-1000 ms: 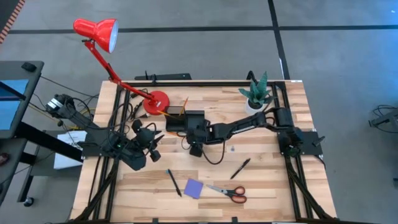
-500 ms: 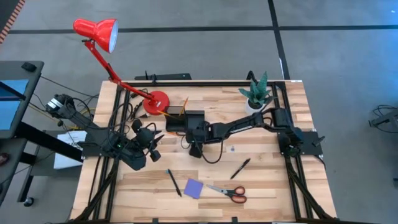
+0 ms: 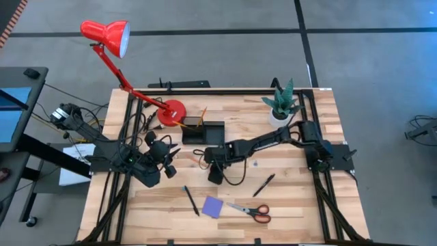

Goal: Pick and place office supplies into organizer
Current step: Put the yellow pencil into the black desk organizer

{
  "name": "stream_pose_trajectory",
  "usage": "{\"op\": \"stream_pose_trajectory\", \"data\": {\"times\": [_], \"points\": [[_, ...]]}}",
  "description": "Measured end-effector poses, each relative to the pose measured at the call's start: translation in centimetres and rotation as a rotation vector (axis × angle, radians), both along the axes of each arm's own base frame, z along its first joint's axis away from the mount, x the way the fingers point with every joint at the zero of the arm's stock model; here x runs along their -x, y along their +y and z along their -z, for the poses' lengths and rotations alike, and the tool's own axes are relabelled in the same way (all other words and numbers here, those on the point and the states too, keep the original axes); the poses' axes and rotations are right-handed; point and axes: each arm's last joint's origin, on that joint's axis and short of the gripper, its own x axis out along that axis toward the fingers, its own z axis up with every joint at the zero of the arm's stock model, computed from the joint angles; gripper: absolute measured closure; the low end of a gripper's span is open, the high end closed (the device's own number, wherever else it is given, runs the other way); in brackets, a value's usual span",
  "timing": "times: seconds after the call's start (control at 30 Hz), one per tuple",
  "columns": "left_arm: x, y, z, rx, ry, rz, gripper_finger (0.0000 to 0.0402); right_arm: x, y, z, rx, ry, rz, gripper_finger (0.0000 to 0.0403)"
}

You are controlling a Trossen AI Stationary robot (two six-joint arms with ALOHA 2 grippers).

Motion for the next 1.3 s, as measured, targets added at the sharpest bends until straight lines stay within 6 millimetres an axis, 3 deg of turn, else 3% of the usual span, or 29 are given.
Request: {"op": "stream_pose_trajectory", "data": {"times": [0.27,0.47,0.83,1.13,1.3], "points": [[0.0,0.0,0.0,0.002,-0.003,0.0,0.0317,-0.1,2.4,0.0,0.024,-0.052,-0.048,0.028],[0.0,0.0,0.0,0.005,-0.007,0.0,0.0317,-0.1,3.3,0.0,0.206,-0.098,-0.082,0.0257],[0.0,0.0,0.0,0.006,-0.01,-0.004,0.0317,-1.3,2.5,-0.3,0.212,-0.225,-0.028,0.0157],[0.0,0.0,-0.1,-0.002,-0.014,-0.009,0.0317,-3.1,-0.6,-1.3,0.209,-0.403,0.144,0.0162],[0.0,0.0,-0.1,-0.003,-0.015,-0.01,0.0317,-4.0,-1.2,1.5,0.151,-0.414,0.133,0.0172]]}}
